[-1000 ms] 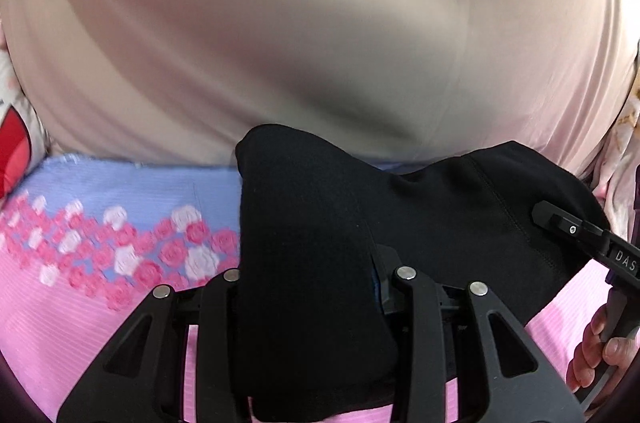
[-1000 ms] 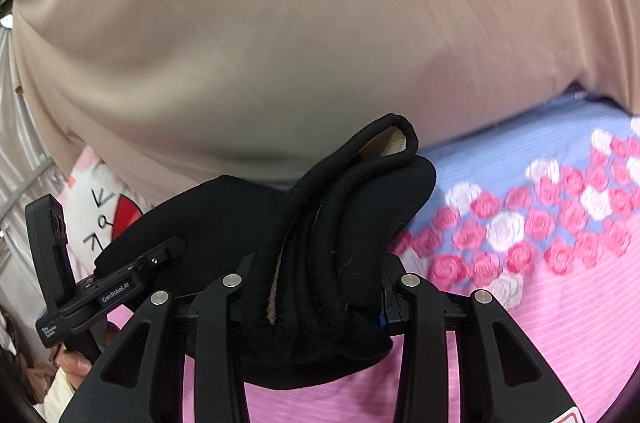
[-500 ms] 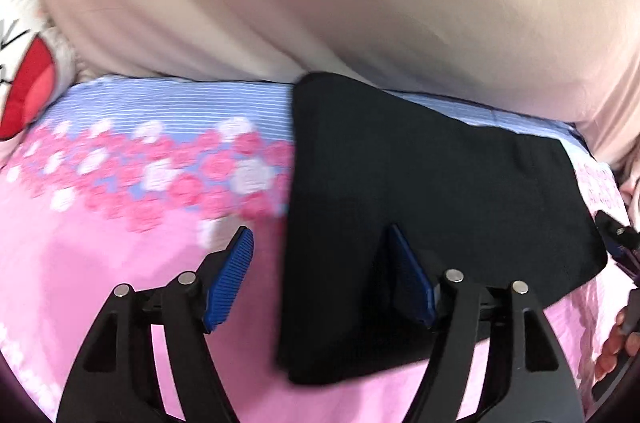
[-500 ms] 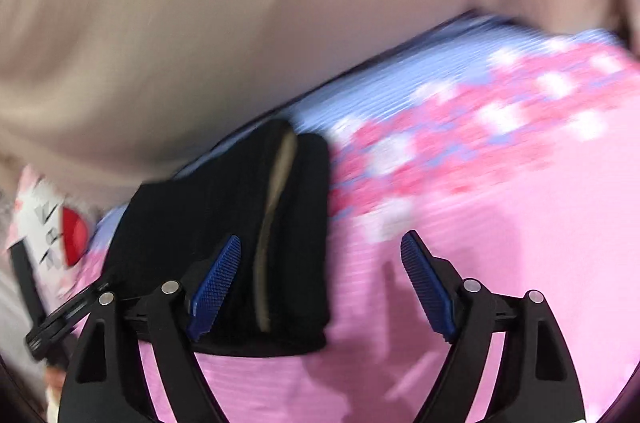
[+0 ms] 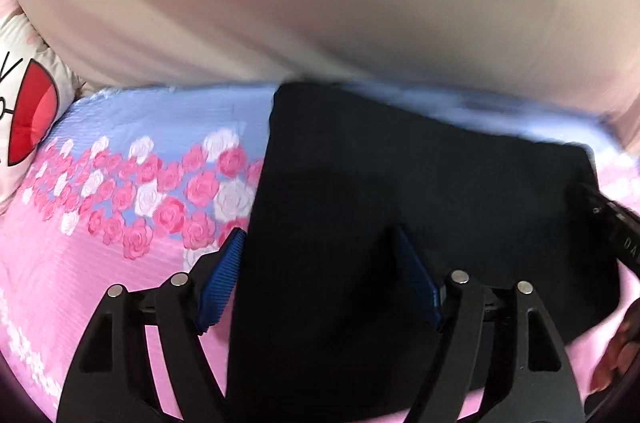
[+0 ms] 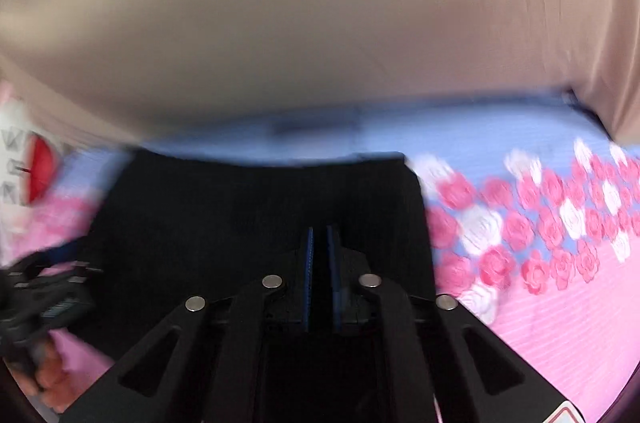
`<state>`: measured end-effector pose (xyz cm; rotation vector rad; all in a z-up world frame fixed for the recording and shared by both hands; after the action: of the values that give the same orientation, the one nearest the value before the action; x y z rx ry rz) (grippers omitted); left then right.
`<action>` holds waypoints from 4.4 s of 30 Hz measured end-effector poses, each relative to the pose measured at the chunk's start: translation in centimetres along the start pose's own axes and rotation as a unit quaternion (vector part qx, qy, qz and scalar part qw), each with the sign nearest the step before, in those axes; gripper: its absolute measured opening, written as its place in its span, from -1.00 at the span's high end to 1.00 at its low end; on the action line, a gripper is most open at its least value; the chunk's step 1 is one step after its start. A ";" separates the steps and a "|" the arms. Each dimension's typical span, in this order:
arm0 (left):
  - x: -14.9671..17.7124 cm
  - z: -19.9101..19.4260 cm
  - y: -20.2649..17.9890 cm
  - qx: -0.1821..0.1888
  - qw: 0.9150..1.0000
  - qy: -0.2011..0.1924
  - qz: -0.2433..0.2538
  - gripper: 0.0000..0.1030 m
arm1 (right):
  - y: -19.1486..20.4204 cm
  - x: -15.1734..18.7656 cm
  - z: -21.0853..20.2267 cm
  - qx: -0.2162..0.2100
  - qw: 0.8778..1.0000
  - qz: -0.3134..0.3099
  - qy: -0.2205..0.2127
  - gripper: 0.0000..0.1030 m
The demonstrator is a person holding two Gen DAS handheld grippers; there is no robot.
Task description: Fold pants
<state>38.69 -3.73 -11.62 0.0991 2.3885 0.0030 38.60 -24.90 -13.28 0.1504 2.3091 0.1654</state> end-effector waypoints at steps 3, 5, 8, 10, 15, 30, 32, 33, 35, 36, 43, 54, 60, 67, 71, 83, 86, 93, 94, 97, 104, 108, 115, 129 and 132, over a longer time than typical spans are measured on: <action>0.2 -0.2 0.6 0.019 0.999 -0.009 -0.024 -0.59 | -0.6 -0.1 -1.3 -0.021 0.999 0.034 -0.005 0.91; -0.1 -1.7 1.1 0.023 0.999 -0.024 -0.024 -0.57 | 0.4 -0.4 -3.7 -0.026 0.999 0.017 -0.028 0.83; 0.0 -3.2 2.2 0.000 0.999 -0.048 -0.024 -0.56 | 1.0 1.3 -5.0 -0.017 0.999 -0.016 -0.033 0.83; 1.2 -3.1 2.2 -0.002 0.999 -0.029 -0.015 -0.56 | -0.2 3.0 -3.8 0.001 1.000 -0.023 -0.018 0.91; 2.8 -5.6 2.1 0.009 0.999 -0.033 -0.008 -0.56 | 0.5 3.7 -8.2 -0.034 0.998 0.002 -0.044 0.78; 4.8 -5.1 1.3 -0.006 1.000 -0.011 -0.003 -0.58 | -0.3 7.0 -6.8 0.021 0.999 -0.023 -0.020 0.67; 5.0 -5.7 1.3 -0.015 1.000 -0.016 0.004 -0.57 | -0.4 7.0 -7.9 0.014 1.000 -0.003 -0.022 0.67; 5.0 -6.2 1.3 -0.018 1.000 -0.020 0.008 -0.57 | -0.1 7.0 -8.5 0.013 1.000 -0.002 -0.026 0.67; 5.1 -6.8 1.5 -0.018 1.000 -0.021 0.009 -0.56 | 0.7 7.0 -10.1 0.008 0.999 -0.010 -0.037 0.67; 5.2 -7.2 1.5 -0.016 1.000 -0.023 0.008 -0.56 | 1.0 7.2 -10.8 0.008 0.999 -0.014 -0.040 0.67; 7.1 -11.2 2.1 -0.031 0.999 -0.039 0.013 -0.56 | 2.9 10.8 -14.4 0.008 0.998 -0.029 -0.048 0.67; 13.1 -19.3 2.2 -0.029 0.997 -0.067 0.008 -0.74 | 4.1 17.6 -20.9 0.029 0.997 -0.020 -0.072 0.21; 17.0 -22.3 1.6 -0.033 0.996 -0.088 0.010 -0.86 | 3.1 20.6 -22.9 0.050 0.995 0.003 -0.088 -0.15; 19.9 -22.2 1.2 -0.026 0.997 -0.078 0.006 -0.86 | 3.0 22.8 -23.7 0.072 0.993 -0.001 -0.099 -0.41; 20.5 -21.5 0.9 -0.022 0.997 -0.079 0.008 -0.86 | 3.5 22.7 -23.6 0.076 0.992 -0.009 -0.100 -0.45; 21.4 -19.6 0.9 -0.025 0.997 -0.074 0.012 -0.86 | 4.6 23.3 -21.7 0.097 0.993 -0.029 -0.060 -0.56; 21.6 -19.4 0.7 -0.029 0.997 -0.072 0.016 -0.87 | 4.6 23.5 -21.5 0.098 0.993 -0.028 -0.054 -0.57; 21.8 -19.0 0.1 -0.016 0.998 -0.060 0.026 -0.87 | 4.6 23.5 -21.3 0.104 0.993 -0.037 -0.051 -0.59; 21.8 -19.0 0.2 -0.016 0.998 -0.061 0.024 -0.87 | 4.6 23.5 -21.3 0.105 0.992 -0.037 -0.051 -0.59; 21.8 -19.0 0.3 -0.011 0.998 -0.060 0.019 -0.87 | 4.5 23.5 -21.3 0.105 0.992 -0.037 -0.050 -0.59; 21.8 -18.9 0.5 -0.005 0.998 -0.060 0.008 -0.87 | 4.6 23.5 -21.3 0.110 0.992 -0.038 -0.050 -0.60; 21.8 -18.9 0.6 -0.005 0.998 -0.059 0.005 -0.87 | 4.6 23.6 -21.2 0.110 0.992 -0.038 -0.050 -0.60; 21.9 -18.5 0.8 0.003 0.999 -0.047 -0.002 -0.87 | 4.6 23.6 -21.2 0.109 0.992 -0.038 -0.048 -0.61; 21.9 -18.3 1.0 0.003 0.999 -0.044 -0.004 -0.86 | 4.6 23.6 -21.1 0.106 0.993 -0.038 -0.047 -0.61; 21.9 -18.4 0.8 0.003 0.999 -0.045 0.000 -0.86 | 4.6 23.6 -21.0 0.106 0.993 -0.038 -0.046 -0.61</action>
<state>10.31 -0.85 -13.09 0.1009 2.2980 -0.0079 7.50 -18.06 -15.39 0.1730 2.2313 -0.1233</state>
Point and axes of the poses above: each gripper's, at about its wrist camera, not at the fingertips, and z roughly the way its jaws point, y to its left, x to its underside, the point moved 10 cm from there along z, roughly the way its jaws point, and after that the axes turned 4 degrees about -y, right-handed, at the moved point
